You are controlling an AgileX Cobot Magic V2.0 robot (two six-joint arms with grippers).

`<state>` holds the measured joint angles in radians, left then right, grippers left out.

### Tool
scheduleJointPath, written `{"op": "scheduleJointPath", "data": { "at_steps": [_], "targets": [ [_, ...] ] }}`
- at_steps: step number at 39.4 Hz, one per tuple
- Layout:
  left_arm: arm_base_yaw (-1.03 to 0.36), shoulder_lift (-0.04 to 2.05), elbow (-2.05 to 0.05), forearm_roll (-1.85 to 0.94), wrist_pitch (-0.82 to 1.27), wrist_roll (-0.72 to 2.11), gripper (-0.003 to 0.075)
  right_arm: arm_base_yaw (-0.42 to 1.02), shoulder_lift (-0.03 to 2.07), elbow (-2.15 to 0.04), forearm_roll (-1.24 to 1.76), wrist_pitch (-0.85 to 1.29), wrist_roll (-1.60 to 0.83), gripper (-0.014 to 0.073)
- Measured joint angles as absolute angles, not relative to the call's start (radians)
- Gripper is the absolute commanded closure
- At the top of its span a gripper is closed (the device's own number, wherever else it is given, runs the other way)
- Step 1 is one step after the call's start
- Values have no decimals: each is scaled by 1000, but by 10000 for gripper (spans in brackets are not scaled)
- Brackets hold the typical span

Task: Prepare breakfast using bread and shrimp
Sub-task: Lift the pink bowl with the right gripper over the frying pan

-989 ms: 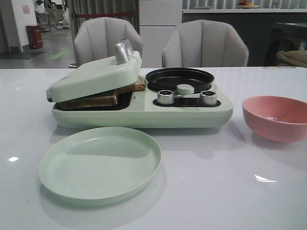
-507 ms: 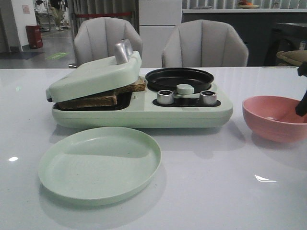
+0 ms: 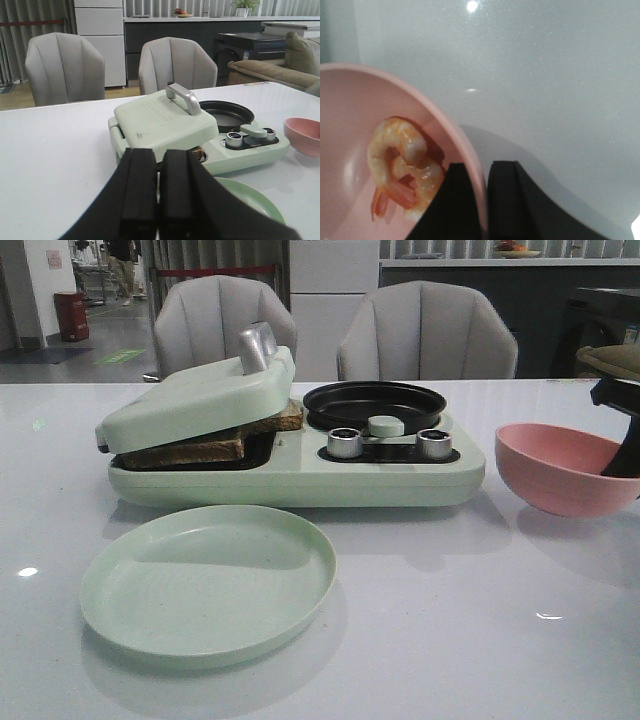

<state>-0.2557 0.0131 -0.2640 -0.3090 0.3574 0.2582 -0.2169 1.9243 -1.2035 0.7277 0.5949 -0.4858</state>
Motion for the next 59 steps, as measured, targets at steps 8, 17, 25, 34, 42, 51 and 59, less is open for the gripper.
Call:
{"op": "scheduleJointPath", "data": {
  "at_steps": [8,17,25,34,42,51,59],
  "targets": [
    [-256,13,-264,-309,357,258,606,-217,1924,-1220,767,625,-483,463],
    [-256,13,-264,-309,357,258,607,-179,1915,-1350,788,686,-483,463],
    [-256,13,-264,-309,357,258,607,-97,1879,-1463,790,664,-483,463],
    [-256,13,-264,-309,357,258,606,27,1874,-1522,726,474,-485,463],
    [-256,13,-264,-309,357,258,606,120,1874,-1522,693,243,-498,463],
    [-256,13,-264,-309,359,258,607,186,1918,-1517,693,-78,-572,463],
    [-256,13,-264,-309,359,258,606,240,2003,-1512,615,-260,-584,463]
  ]
}}
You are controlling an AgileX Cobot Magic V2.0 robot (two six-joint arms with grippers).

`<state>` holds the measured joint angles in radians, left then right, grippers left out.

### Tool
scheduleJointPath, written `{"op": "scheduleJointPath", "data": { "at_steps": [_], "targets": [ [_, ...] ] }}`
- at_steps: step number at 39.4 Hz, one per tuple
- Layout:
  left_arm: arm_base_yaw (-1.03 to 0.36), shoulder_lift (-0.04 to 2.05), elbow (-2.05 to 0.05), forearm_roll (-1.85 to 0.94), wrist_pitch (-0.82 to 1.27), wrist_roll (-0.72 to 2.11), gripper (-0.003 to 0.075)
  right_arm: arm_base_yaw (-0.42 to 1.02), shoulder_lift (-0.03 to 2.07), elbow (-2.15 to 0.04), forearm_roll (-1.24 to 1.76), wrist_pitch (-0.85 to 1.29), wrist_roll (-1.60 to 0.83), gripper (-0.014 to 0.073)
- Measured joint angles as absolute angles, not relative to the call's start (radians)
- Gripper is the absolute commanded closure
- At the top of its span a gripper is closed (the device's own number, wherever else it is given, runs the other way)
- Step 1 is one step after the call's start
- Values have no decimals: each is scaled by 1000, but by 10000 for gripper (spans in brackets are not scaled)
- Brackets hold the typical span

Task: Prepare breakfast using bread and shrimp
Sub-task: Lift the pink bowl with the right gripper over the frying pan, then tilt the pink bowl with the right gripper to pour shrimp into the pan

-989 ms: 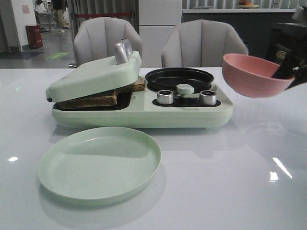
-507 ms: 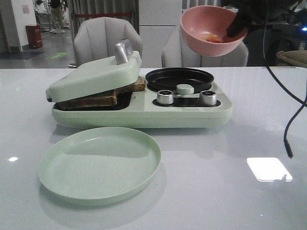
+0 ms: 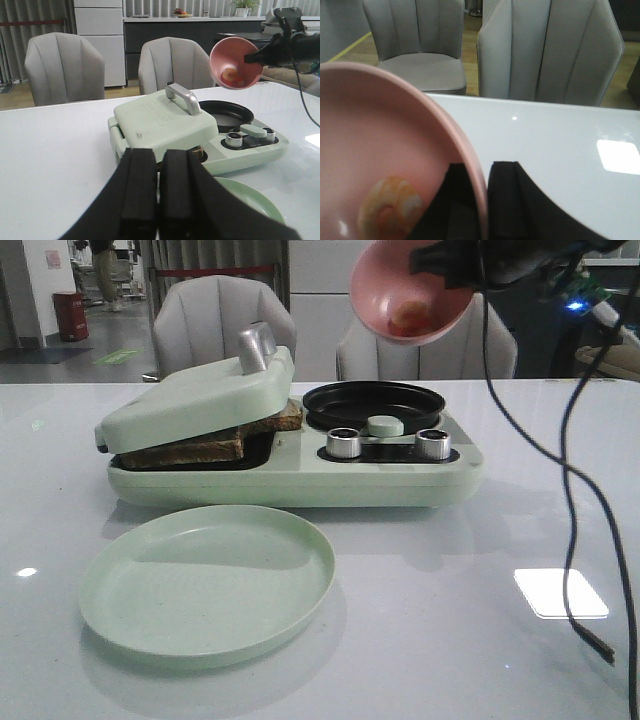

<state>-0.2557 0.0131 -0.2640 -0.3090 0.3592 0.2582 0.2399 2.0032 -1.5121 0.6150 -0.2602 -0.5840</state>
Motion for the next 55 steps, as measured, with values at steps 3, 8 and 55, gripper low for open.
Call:
{"op": "scheduleJointPath", "data": {
  "at_steps": [3,8,55],
  "targets": [
    [-256,13,-264,-309,359,258,607,262,2046,-1508,558,-320,-585,463],
    [-256,13,-264,-309,359,258,607,299,2097,-1455,491,-517,-585,463],
    [-256,13,-264,-309,359,258,606,336,2222,-1356,218,-1124,-845,463]
  ]
}}
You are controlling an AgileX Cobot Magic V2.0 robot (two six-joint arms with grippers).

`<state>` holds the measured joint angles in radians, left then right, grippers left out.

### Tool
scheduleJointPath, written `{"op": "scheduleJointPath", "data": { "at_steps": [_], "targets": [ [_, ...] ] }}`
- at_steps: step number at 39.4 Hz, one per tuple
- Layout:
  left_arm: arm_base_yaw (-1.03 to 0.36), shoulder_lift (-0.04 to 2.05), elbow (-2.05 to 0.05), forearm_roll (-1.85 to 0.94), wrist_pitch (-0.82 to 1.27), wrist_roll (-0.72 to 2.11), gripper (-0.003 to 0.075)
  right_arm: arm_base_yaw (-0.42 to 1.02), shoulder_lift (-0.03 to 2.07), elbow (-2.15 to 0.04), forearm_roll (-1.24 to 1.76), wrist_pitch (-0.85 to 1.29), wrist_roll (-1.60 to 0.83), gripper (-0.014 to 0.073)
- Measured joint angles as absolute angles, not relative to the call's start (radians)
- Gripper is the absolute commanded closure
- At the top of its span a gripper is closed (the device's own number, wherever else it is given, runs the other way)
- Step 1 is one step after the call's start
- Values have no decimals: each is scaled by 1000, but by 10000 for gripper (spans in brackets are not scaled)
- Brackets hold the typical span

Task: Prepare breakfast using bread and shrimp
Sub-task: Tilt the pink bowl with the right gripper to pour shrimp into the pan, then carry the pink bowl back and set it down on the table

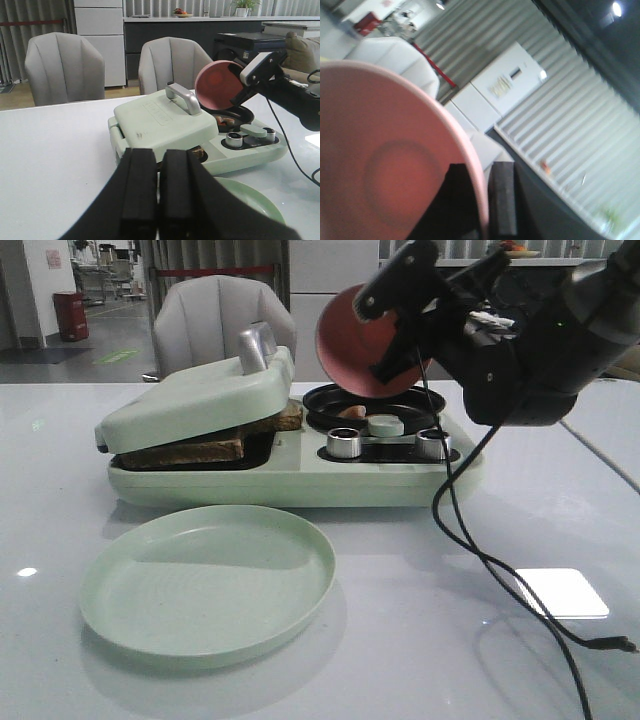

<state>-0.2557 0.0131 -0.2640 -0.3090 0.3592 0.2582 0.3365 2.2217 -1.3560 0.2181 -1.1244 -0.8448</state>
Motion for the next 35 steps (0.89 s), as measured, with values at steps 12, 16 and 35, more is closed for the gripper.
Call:
{"op": "scheduleJointPath", "data": {
  "at_steps": [12,16,35],
  "targets": [
    [-256,13,-264,-309,359,258,607,335,2070,-1370,473,-871,-475,462],
    [-256,13,-264,-309,359,258,607,335,1992,-1370,482,-674,-441,462],
    [-256,13,-264,-309,359,258,606,292,1702,-1370,531,138,-428,463]
  ]
}}
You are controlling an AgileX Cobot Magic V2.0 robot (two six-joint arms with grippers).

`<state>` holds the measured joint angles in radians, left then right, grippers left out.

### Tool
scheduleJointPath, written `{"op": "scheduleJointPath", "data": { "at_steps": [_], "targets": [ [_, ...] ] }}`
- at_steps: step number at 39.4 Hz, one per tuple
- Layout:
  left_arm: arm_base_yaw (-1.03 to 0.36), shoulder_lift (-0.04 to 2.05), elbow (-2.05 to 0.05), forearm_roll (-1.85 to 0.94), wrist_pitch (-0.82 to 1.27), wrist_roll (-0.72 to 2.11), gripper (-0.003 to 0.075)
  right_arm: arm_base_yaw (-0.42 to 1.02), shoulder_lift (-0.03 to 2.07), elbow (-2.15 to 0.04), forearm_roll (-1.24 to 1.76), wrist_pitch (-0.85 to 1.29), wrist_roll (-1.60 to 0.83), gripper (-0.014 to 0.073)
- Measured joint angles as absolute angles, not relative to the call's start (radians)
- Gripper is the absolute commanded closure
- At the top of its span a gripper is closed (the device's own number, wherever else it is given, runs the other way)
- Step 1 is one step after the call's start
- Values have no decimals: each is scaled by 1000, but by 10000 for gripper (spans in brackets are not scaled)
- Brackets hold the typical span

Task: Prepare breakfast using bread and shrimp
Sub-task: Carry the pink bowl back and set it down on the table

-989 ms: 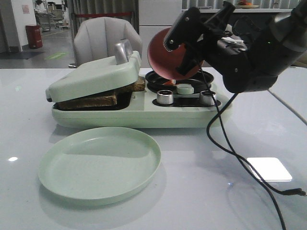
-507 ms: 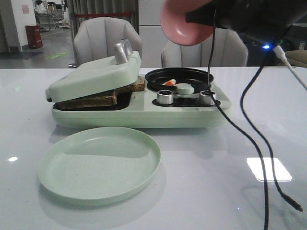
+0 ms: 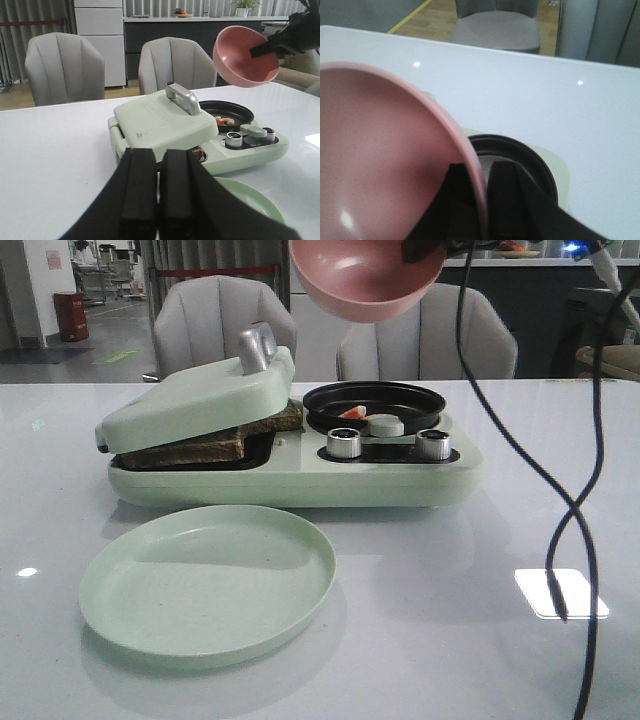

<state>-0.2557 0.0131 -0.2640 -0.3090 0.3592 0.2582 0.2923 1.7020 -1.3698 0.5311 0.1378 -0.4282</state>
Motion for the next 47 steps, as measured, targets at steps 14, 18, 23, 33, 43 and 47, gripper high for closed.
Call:
{"op": "scheduleJointPath", "data": {
  "at_steps": [14,18,23,33,43,47],
  "targets": [
    [-256,13,-264,-309,359,258,607,82,1621,-1370,537,448,-428,459],
    [-256,13,-264,-309,359,258,607,15,1621,-1370,517,529,-428,458],
    [-256,13,-264,-309,359,258,607,-50,1619,-1352,513,582,-426,458],
    [-256,13,-264,-309,359,258,606,-155,1617,-1242,482,585,-400,458],
    [-256,13,-264,-309,359,258,607,-166,1665,-1193,435,586,-387,458],
    [-256,13,-264,-309,359,258,606,-166,1716,-1193,447,588,-381,458]
  ]
}}
